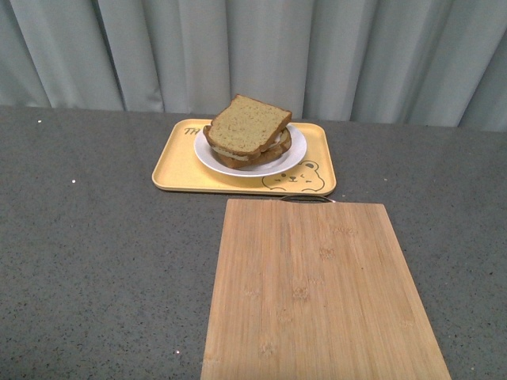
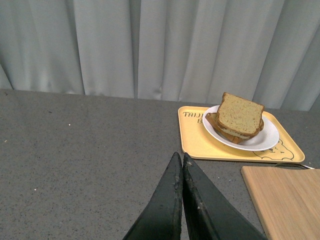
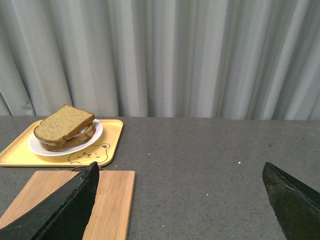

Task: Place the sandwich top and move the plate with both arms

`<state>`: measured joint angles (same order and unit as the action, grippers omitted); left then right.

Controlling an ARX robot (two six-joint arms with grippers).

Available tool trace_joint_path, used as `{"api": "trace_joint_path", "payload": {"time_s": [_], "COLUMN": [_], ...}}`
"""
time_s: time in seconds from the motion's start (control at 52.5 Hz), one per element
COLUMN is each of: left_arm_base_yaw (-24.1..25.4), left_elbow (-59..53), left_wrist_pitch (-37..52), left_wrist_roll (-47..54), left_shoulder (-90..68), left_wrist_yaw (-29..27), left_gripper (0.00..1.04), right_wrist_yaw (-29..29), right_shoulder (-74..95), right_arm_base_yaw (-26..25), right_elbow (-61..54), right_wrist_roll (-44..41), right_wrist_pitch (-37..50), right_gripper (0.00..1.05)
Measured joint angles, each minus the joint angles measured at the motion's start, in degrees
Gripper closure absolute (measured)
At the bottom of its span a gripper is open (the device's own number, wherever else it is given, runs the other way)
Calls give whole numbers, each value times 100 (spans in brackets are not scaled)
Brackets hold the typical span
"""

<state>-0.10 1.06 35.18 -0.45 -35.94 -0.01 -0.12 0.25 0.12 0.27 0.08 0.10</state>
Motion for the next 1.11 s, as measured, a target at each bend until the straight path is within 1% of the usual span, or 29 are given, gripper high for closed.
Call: {"api": "trace_joint_path", "payload": {"time_s": [0.267, 0.686, 1.105], "left_arm_base_yaw": [0, 0, 0], "left_elbow": [-2, -2, -2], "left_wrist_pitch": [-833, -1893, -2468], "left_wrist_roll": [0, 0, 0], "left_shoulder": [896, 1991, 2564], "left_wrist_yaw": [0, 0, 0], "left_gripper": [101, 101, 101], "right_wrist_yaw": [0, 0, 0], "right_shoulder": [0, 0, 0], "right_arm_base_yaw": [0, 0, 0], "right_elbow": [0, 0, 0], "right_wrist_roll": [0, 0, 0], "right_wrist_pitch": [0, 0, 0], "right_gripper": [9, 9, 9]}}
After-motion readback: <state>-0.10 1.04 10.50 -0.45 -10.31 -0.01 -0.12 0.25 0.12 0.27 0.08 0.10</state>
